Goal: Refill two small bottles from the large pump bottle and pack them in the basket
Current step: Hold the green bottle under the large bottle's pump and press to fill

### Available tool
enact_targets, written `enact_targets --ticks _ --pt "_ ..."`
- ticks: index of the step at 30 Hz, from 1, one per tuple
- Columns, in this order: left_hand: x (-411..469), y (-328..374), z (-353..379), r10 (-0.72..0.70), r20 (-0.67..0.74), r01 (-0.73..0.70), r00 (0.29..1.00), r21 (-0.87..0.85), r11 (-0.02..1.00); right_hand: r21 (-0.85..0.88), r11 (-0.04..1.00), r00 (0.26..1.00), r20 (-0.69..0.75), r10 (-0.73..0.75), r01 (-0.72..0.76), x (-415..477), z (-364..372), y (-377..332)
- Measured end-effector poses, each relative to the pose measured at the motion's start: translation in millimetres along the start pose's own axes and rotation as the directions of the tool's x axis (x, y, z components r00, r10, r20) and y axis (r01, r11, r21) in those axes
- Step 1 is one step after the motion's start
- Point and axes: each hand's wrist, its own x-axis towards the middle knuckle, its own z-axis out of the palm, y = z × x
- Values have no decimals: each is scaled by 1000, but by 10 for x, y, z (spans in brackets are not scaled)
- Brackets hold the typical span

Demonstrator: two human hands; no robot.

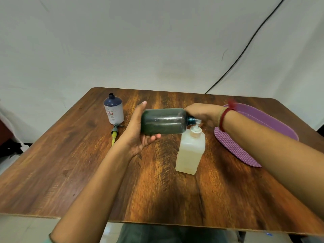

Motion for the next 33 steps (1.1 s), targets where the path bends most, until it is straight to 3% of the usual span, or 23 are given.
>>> enact_targets --ticks 10,15,20,27,33 --pt "51 -113 -38 -54 -17 54 998 7 999 350 936 998 41 -50 32 115 91 171" --pt "38 -113 -29 -58 -11 57 998 -12 998 347 937 998 47 -47 28 92 45 130" --pt "18 -53 10 -30 -45 31 999 26 999 225 974 997 59 -47 32 47 1 56" --pt "-26 -132 36 18 -176 6 984 139 990 192 976 993 -89 -83 99 7 121 108" --pt "-38 -138 62 68 -158 -54 985 91 994 183 980 997 -18 -73 75 -26 75 100"
